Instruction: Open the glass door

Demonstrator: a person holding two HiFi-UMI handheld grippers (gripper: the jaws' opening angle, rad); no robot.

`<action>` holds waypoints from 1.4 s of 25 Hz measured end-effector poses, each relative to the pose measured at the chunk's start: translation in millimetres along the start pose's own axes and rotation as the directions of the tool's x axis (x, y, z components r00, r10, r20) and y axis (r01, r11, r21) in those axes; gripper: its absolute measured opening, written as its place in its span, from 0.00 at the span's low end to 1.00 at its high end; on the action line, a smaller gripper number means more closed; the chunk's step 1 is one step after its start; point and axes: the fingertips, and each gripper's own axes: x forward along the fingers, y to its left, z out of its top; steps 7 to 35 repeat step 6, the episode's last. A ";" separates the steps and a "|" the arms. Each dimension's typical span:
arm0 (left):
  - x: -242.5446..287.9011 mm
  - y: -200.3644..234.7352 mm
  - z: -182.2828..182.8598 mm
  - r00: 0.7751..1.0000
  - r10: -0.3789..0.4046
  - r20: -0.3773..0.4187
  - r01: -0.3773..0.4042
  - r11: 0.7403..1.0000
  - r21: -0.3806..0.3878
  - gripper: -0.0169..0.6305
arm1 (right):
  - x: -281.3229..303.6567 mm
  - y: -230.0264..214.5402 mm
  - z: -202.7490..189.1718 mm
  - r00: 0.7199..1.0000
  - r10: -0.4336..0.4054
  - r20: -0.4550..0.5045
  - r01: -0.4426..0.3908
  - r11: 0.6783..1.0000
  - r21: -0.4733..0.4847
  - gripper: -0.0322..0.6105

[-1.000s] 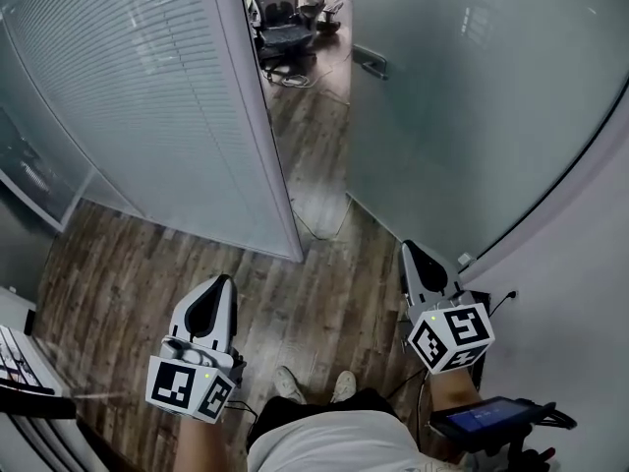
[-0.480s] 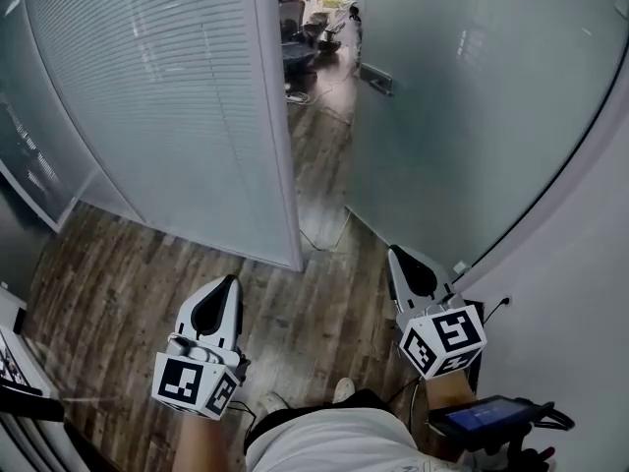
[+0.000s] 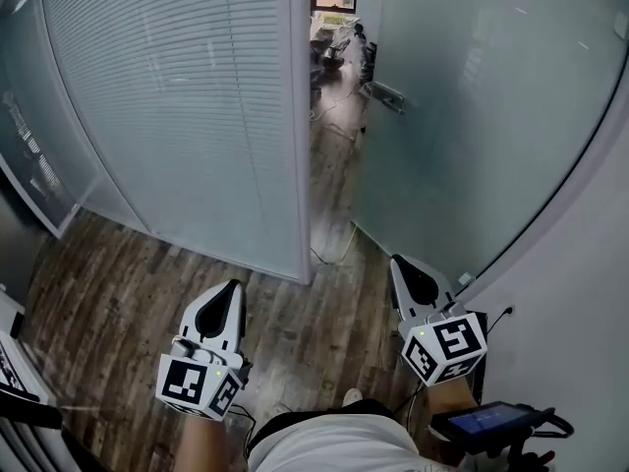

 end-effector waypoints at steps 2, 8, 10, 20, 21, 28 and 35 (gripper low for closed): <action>0.3 4.5 1.9 1.000 -0.003 0.000 0.003 1.000 -0.005 0.02 | 4.5 3.4 3.4 1.000 -0.001 -0.003 0.001 1.000 -0.006 0.05; -1.4 8.8 -5.7 1.000 -0.004 0.003 0.004 1.000 -0.005 0.02 | 8.4 5.4 -2.8 1.000 -0.003 0.000 0.003 1.000 -0.007 0.05; -1.4 8.8 -5.7 1.000 -0.004 0.003 0.004 1.000 -0.005 0.02 | 8.4 5.4 -2.8 1.000 -0.003 0.000 0.003 1.000 -0.007 0.05; -1.4 8.8 -5.7 1.000 -0.004 0.003 0.004 1.000 -0.005 0.02 | 8.4 5.4 -2.8 1.000 -0.003 0.000 0.003 1.000 -0.007 0.05; -1.4 8.8 -5.7 1.000 -0.004 0.003 0.004 1.000 -0.005 0.02 | 8.4 5.4 -2.8 1.000 -0.003 0.000 0.003 1.000 -0.007 0.05; -1.4 8.8 -5.7 1.000 -0.004 0.003 0.004 1.000 -0.005 0.02 | 8.4 5.4 -2.8 1.000 -0.003 0.000 0.003 1.000 -0.007 0.05; -1.4 8.8 -5.7 1.000 -0.004 0.003 0.004 1.000 -0.005 0.02 | 8.4 5.4 -2.8 1.000 -0.003 0.000 0.003 1.000 -0.007 0.05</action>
